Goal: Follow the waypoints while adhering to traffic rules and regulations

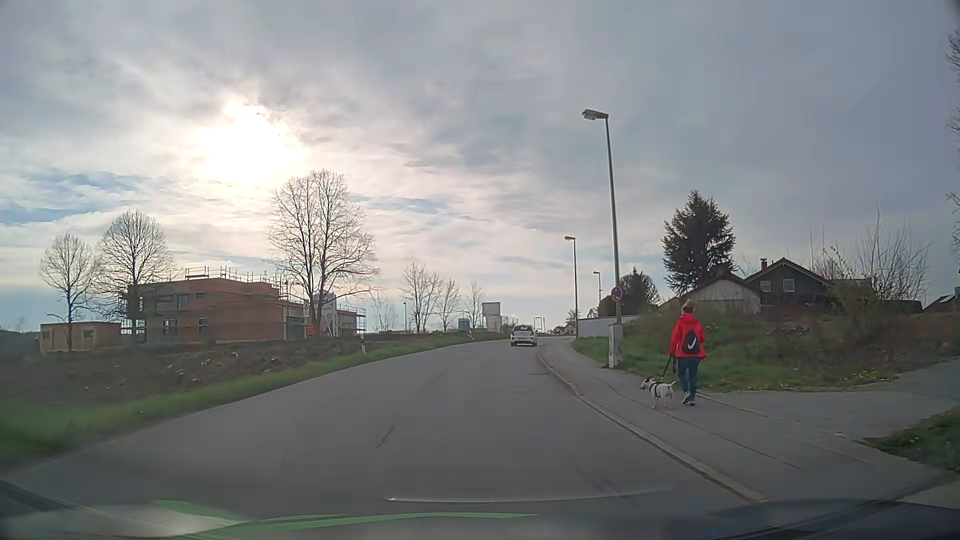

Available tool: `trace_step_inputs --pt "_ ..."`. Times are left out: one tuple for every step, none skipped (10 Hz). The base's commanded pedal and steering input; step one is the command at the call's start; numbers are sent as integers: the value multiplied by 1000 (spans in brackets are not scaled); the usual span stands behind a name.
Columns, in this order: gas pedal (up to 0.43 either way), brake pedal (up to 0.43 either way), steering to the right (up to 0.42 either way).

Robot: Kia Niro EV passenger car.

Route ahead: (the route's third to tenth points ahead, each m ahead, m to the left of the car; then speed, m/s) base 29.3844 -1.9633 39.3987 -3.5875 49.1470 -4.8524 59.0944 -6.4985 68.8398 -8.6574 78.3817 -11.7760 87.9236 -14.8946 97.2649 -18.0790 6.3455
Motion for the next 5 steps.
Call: trace_step_inputs --pt "390 0 -36" --pt "390 0 -33" --pt "390 0 -31" --pt "390 0 -28" --pt "390 0 -23"
